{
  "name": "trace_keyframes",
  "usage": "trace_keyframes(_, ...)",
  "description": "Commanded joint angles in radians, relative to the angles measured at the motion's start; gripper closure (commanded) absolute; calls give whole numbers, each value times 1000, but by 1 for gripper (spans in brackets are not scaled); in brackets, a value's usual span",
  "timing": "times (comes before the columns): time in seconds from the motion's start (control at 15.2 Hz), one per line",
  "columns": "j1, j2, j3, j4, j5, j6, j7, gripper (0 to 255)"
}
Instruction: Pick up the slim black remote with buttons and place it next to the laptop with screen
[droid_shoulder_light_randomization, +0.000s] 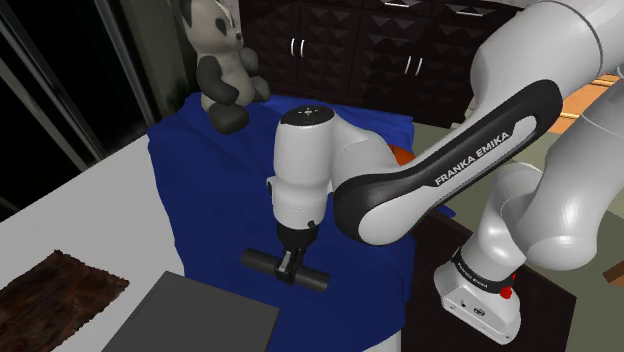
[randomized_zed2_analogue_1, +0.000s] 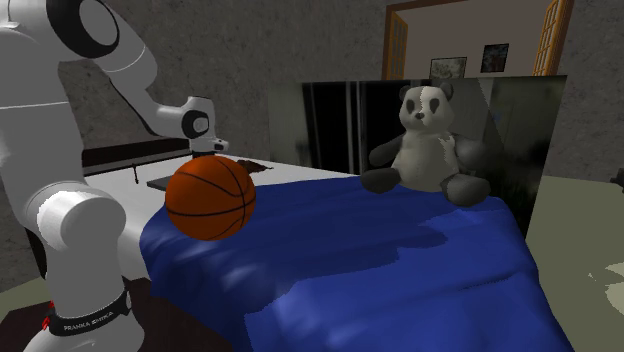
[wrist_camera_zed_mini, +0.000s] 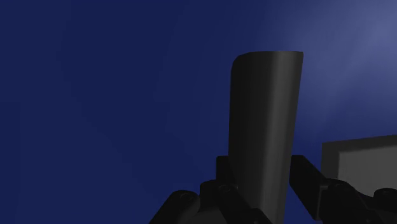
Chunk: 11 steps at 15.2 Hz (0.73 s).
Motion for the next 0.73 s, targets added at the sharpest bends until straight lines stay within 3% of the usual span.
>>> trace_keyframes(0.0,0,15,1,-11,-4,27,1,255)
trace_keyframes(0.2,0,43,3,-24,-13,67,6,255)
trace_keyframes(0.66,0,43,3,-24,-13,67,6,255)
